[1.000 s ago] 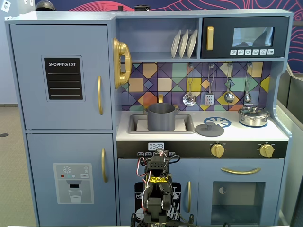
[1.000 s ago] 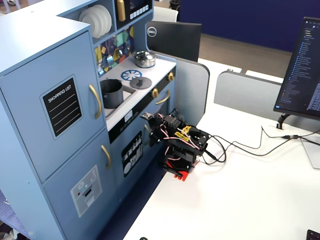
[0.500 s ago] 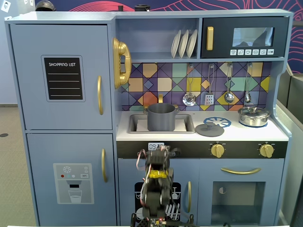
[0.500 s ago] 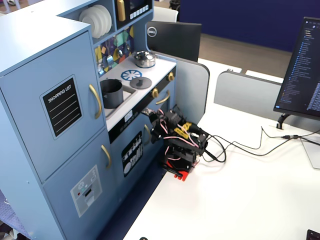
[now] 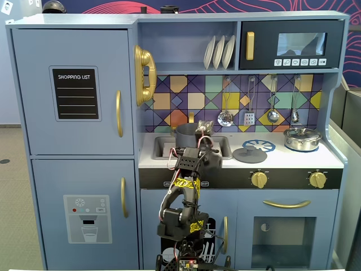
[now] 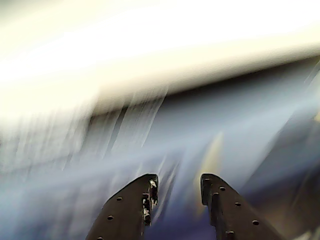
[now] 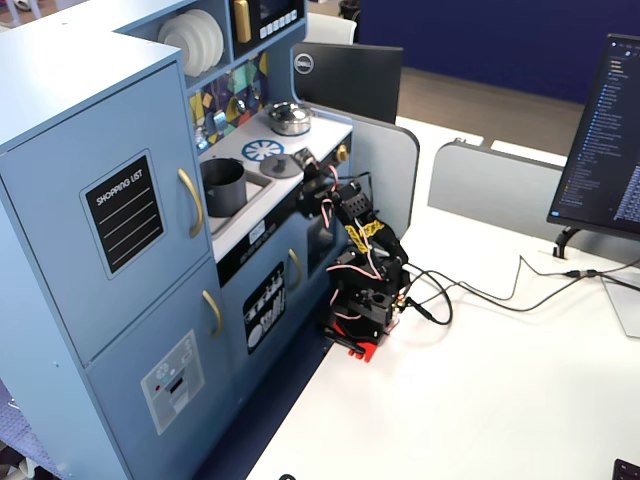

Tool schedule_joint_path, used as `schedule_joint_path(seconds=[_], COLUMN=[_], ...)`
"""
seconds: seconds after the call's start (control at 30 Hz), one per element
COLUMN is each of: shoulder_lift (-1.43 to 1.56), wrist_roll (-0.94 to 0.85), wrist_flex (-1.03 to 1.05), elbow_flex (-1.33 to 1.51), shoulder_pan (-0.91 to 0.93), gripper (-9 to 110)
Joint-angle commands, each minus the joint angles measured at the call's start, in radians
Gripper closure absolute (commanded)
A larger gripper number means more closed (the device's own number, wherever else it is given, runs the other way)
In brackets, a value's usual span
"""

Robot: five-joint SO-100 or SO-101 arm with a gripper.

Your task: Pick up the lid from the counter and put it on the gray recipient

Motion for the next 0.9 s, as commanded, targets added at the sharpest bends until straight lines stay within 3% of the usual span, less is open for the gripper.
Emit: schedule_joint_path(seconds=[0.0, 0.1, 0.33, 0.53, 0.87], shoulder_lift=[0.023, 0.057, 0.035, -0.086, -0.322], wrist_roll=[0.095, 0.069, 0.095, 0.107, 0.117], wrist_flex=[-0.403, -0.614, -0.95, -1.112, -1.226], elbow_flex=[0.051, 0.172, 0.373, 0.388, 0.311], shoulder_pan=[0.109, 0.161, 0.253, 0.245, 0.25], gripper=[102, 100, 81, 73, 71])
